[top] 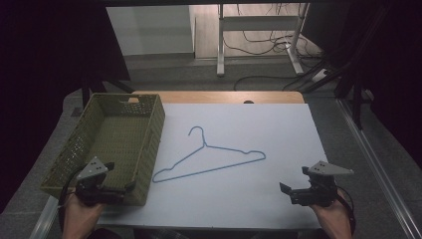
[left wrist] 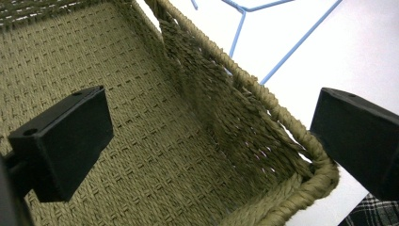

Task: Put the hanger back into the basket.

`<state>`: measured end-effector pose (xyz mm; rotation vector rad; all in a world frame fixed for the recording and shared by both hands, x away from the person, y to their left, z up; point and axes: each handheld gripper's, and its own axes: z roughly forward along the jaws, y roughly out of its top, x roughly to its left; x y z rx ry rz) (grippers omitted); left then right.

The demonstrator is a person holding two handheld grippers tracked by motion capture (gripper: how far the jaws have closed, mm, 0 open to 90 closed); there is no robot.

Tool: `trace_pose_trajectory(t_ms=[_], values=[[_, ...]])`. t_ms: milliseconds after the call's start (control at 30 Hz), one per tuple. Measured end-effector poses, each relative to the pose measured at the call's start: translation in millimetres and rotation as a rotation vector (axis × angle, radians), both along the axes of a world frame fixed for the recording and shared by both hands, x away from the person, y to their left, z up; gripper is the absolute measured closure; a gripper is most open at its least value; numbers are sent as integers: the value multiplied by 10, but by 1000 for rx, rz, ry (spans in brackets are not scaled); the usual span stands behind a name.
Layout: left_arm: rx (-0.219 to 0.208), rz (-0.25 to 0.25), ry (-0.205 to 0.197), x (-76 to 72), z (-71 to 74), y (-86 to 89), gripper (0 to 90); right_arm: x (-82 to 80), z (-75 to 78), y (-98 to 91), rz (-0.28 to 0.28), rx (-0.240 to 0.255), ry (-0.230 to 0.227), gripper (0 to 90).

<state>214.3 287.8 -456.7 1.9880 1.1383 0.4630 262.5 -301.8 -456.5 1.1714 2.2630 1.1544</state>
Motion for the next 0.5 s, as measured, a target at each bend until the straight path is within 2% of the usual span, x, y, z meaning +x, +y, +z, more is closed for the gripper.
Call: trace_pose_trajectory(t_ms=[233, 500], values=[[7, -2, -6, 6, 1, -17, 0, 0, 8, 19, -2, -31, -8, 0], [-20, -4, 9, 25, -11, -35, 0, 6, -2, 47, 19, -42, 1, 0]])
